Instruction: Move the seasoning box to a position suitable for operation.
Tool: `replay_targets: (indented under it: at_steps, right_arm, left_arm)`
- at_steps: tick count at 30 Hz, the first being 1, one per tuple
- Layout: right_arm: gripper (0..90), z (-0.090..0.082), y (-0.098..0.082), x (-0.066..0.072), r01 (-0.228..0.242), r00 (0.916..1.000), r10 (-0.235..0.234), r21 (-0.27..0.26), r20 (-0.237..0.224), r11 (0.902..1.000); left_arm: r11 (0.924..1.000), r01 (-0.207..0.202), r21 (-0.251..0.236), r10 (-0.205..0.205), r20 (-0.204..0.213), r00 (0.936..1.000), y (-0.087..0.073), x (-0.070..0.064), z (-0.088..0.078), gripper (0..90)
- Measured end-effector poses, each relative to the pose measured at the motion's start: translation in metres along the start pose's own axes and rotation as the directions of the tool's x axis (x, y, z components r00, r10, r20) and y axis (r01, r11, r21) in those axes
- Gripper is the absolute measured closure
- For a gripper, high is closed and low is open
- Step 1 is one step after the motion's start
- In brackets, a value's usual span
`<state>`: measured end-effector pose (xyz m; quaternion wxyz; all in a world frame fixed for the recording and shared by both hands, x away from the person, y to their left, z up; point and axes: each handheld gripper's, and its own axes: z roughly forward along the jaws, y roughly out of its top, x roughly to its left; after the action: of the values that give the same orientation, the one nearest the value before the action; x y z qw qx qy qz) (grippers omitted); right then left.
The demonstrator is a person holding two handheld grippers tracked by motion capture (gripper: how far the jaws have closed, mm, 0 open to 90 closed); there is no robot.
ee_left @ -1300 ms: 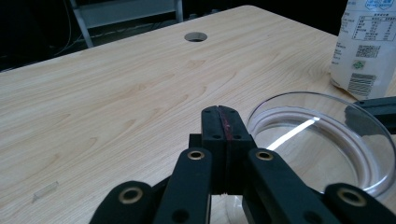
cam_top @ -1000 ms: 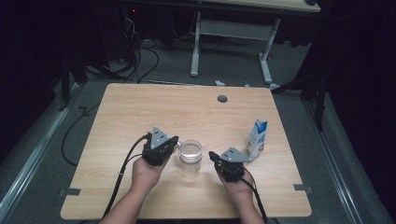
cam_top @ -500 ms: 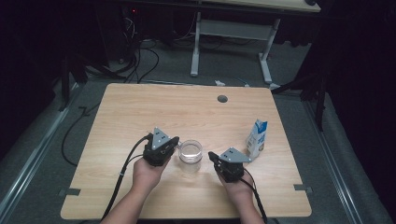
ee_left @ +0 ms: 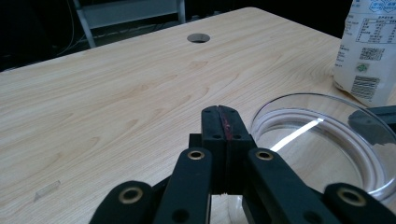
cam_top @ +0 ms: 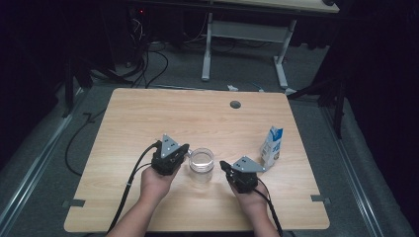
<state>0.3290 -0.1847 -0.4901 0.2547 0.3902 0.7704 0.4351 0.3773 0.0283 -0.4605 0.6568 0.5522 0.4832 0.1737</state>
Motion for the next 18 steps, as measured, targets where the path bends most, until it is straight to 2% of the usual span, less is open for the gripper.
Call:
replay_targets:
  at_steps: [15,18]
  right_arm:
    - [89.8,-0.0012,0.0017,0.0035,0.007,0.9999,-0.007,-0.009,-0.009,0.9999]
    - [89.8,-0.0014,0.0022,0.0046,0.011,0.9999,-0.011,-0.011,-0.009,0.9999]
  left_arm:
    - [1.0000,0.006,-0.005,-0.006,0.003,1.0000,-0.0019,0.0003,0.0002,90.0]
    - [0.9998,-0.016,0.007,0.016,0.007,0.9998,-0.0034,0.0019,0.0007,90.0]
